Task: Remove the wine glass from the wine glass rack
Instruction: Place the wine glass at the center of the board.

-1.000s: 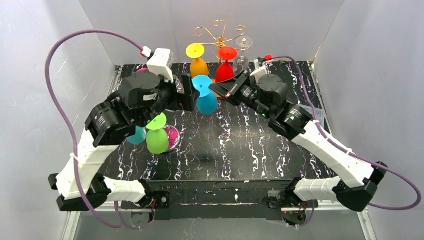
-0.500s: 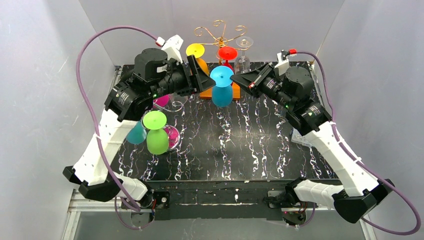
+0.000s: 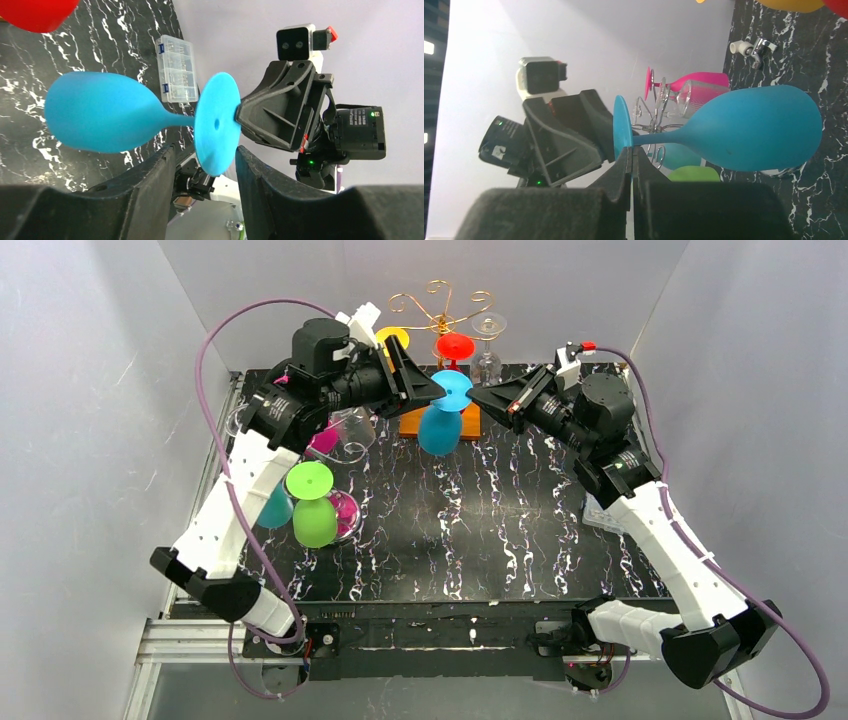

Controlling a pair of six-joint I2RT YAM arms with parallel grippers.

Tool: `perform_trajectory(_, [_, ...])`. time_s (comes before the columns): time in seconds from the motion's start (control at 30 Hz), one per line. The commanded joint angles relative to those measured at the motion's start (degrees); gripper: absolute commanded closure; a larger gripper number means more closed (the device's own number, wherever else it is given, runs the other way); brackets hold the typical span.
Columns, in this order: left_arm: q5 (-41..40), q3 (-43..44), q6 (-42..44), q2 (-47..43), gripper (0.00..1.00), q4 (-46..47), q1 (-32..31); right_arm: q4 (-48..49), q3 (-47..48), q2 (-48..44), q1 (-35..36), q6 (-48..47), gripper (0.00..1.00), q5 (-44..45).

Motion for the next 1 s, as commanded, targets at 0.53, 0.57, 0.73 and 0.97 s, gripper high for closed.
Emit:
perform_trajectory(0.53, [9.03, -0.08, -7.55, 1.54, 1.0, 5.63, 0.98, 5.68, 0.12, -0.56, -2.46, -0.08, 0.99, -3.14])
perform_trajectory(0.57, [9.14, 0.08, -8.01, 1.64, 1.0, 5.65, 0.98, 5.4, 0.37, -0.46, -2.46, -0.55, 0.97, -3.12])
perform_trajectory(0.73, [6.83, -0.07, -14.02, 1.28, 1.0, 8.09, 1.07, 1.6, 1.84, -0.72, -3.42, -6.42, 0.2, -1.62])
perform_trajectory(0.97, [1.12, -2.18, -26.62, -0.53, 1.0, 15.07, 1.33, 0.81, -0.25, -3.87, -7.22, -10.9, 0.02, -1.54])
